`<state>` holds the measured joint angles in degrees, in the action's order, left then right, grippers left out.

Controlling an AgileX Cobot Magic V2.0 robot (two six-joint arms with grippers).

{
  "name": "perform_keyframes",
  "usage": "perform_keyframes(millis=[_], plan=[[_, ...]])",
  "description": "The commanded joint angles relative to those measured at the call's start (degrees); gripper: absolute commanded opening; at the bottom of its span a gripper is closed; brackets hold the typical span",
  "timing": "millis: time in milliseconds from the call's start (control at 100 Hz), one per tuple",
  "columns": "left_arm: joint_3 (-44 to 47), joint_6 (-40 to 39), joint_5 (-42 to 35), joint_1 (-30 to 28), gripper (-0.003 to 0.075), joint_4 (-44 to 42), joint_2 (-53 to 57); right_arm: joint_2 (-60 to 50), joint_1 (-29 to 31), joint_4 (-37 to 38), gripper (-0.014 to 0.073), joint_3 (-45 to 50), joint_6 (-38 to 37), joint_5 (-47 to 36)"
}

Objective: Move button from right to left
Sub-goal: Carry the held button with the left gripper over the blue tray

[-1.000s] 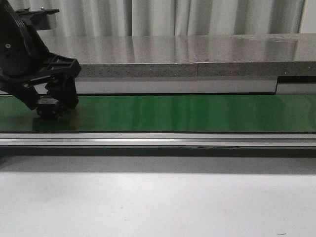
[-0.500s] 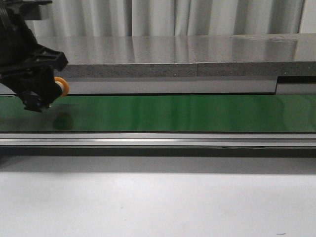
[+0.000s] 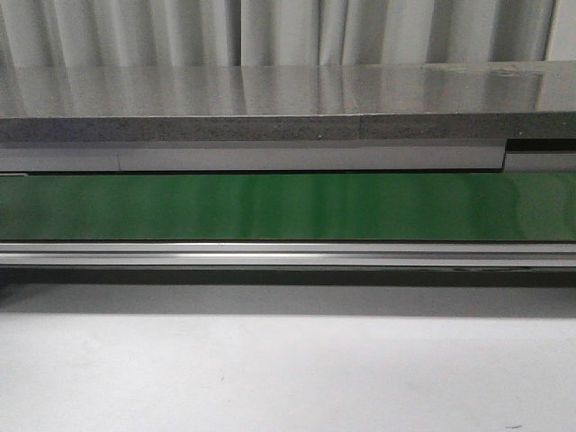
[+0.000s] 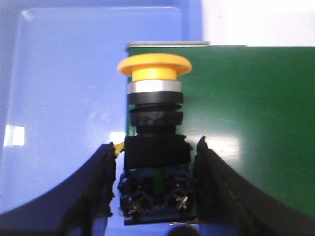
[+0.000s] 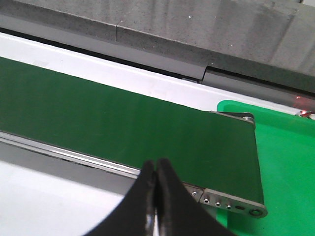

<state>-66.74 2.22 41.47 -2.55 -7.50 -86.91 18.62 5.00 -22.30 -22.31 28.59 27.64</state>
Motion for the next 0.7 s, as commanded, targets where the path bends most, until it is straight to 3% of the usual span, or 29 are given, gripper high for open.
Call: perform_keyframes(millis=[0,270,690], plan=[[-0.32,-0.17,-4.03,-2.76,0.0106,-0.35,2.40,0.33,-0.04,-1.15,-0.0068,-1.51,0.36,-4.01],[3.30,-0.08,-12.80,-7.96,0.0106,-1.36,-0.93,0.33,-0.04,-1.15,-0.0068,-1.51,0.36,-4.01],[3.30,-0.08,-16.45,-8.97,0.0106,-2.30,-11.27,0.33,-0.04,-1.15,-0.0068,-1.51,0.36,-4.01]])
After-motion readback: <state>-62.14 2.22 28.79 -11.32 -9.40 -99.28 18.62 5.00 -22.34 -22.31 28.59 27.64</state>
